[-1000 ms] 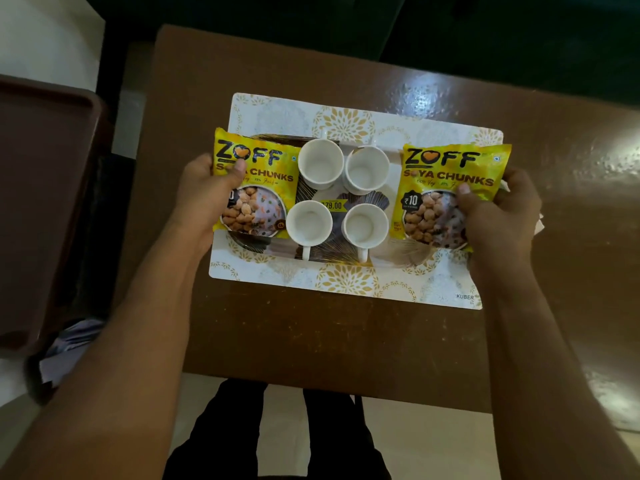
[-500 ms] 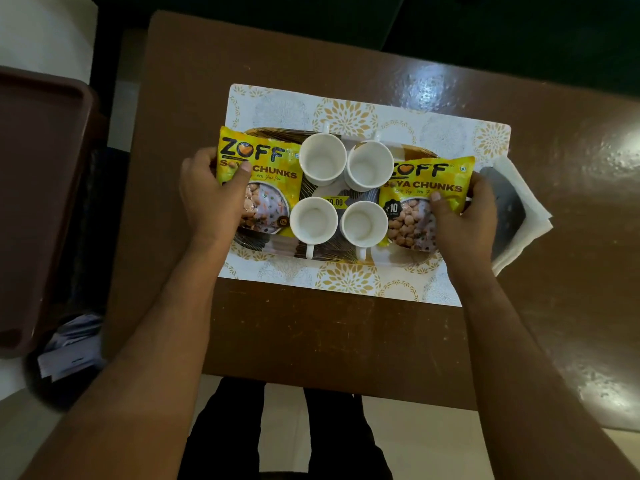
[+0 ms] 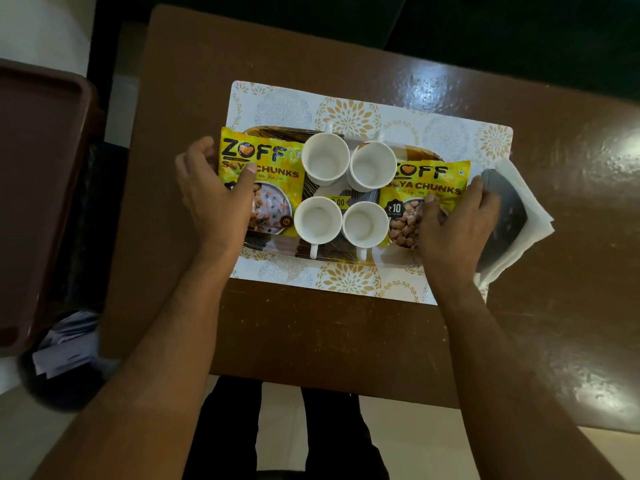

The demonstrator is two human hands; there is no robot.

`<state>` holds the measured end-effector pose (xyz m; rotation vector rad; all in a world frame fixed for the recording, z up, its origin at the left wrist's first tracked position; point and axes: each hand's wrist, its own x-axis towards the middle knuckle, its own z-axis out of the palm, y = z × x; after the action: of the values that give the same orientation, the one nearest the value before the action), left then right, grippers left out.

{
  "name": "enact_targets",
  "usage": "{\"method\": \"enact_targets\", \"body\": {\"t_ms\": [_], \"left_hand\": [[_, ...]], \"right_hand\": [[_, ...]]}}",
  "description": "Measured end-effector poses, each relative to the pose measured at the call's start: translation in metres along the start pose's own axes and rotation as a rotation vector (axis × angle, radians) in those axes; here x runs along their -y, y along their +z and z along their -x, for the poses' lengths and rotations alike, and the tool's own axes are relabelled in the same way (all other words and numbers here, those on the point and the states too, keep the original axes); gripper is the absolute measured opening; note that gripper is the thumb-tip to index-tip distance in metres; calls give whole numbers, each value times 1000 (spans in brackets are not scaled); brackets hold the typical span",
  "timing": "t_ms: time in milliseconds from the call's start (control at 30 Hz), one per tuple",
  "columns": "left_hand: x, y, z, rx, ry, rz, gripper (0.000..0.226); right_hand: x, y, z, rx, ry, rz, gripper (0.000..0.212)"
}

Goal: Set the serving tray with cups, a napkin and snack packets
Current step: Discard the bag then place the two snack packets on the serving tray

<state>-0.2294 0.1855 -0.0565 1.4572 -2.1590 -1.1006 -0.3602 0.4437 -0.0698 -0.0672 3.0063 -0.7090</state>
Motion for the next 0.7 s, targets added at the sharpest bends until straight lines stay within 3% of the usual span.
{"method": "enact_targets", "body": {"t_ms": [100,167,333,467,700], "left_hand": [[-9,-2,15,-81,115,16,53],[-17,-1,31,-44,252,8,47],[-19,8,76,251,509,-121,65],[-11,15,95,287,513,-156,73],[-5,23,96,287,483,-154,69]], "right_hand": [[11,-6,10,-172,-106,12,60],[22,-12,21,-217,-232,-72,55],[38,-9,57,-71,-455,-152,62],[39,-1,78,36,-452,-140,69],[36,9,77,39,-429,-109,64]]}}
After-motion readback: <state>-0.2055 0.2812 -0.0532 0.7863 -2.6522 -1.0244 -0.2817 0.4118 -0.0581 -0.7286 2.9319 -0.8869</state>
